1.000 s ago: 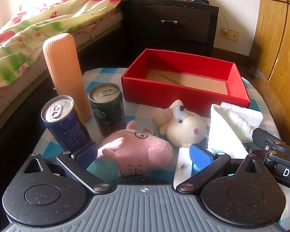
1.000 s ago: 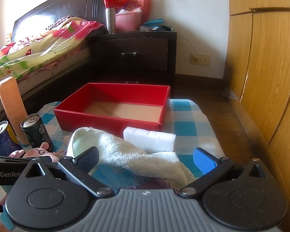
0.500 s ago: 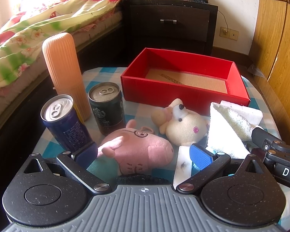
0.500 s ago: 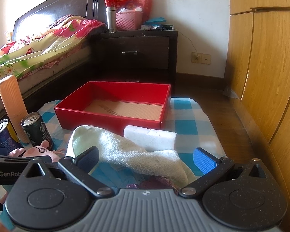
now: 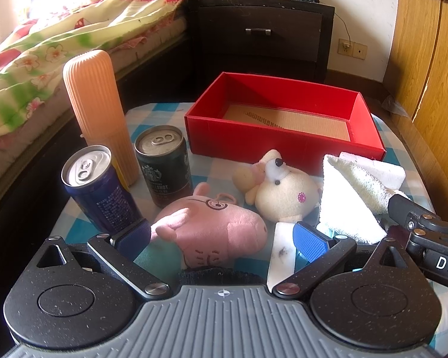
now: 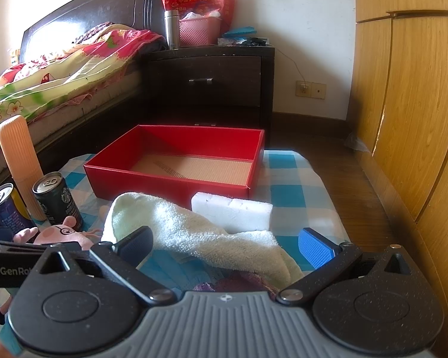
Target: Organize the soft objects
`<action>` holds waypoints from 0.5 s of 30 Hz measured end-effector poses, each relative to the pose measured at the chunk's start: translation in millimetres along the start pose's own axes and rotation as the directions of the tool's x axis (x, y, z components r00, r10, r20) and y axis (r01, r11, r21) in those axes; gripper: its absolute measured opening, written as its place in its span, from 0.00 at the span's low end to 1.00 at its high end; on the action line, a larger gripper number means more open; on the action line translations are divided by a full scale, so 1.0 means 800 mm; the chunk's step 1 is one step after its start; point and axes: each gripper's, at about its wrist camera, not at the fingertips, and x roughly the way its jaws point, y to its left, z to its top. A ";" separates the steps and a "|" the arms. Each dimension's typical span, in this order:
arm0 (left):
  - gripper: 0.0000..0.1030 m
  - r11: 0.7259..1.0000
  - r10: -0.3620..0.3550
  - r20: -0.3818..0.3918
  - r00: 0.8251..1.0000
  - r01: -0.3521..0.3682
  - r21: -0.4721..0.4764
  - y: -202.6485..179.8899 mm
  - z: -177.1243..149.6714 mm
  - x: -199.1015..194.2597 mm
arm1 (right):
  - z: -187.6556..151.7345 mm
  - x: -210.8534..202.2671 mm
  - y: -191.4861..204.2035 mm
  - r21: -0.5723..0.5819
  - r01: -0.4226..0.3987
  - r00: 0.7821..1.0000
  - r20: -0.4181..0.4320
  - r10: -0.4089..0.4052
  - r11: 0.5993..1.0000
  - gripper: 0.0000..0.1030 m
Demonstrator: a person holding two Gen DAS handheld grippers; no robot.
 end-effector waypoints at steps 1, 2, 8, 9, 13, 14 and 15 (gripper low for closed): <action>0.94 1.000 -0.002 0.000 1.000 0.002 0.002 0.000 0.000 0.000 | -0.001 0.000 0.000 0.000 -0.001 1.000 -0.001 0.001 1.000 0.82; 0.94 1.000 -0.003 -0.001 1.000 0.003 0.004 -0.001 0.000 0.000 | -0.001 0.001 0.000 0.000 -0.002 1.000 -0.002 0.002 1.000 0.82; 0.94 1.000 -0.002 -0.004 1.000 0.002 0.005 -0.001 0.000 0.000 | -0.002 0.002 -0.001 0.001 -0.002 1.000 -0.002 0.002 1.000 0.82; 0.94 1.000 -0.002 -0.004 1.000 0.002 0.004 -0.001 0.000 0.000 | -0.002 0.002 -0.001 0.001 -0.002 1.000 -0.002 0.002 1.000 0.82; 0.94 1.000 -0.002 -0.006 1.000 0.002 0.004 -0.001 0.000 0.001 | -0.002 0.001 -0.002 0.006 -0.002 1.000 -0.006 0.002 1.000 0.82; 0.94 1.000 -0.003 -0.007 1.000 0.003 0.005 0.000 0.000 0.001 | -0.002 0.001 -0.002 0.007 -0.003 1.000 -0.006 0.003 1.000 0.82; 0.94 1.000 -0.008 -0.006 1.000 0.008 0.007 0.001 -0.001 0.001 | -0.002 0.001 -0.002 0.006 -0.003 1.000 -0.006 0.003 1.000 0.82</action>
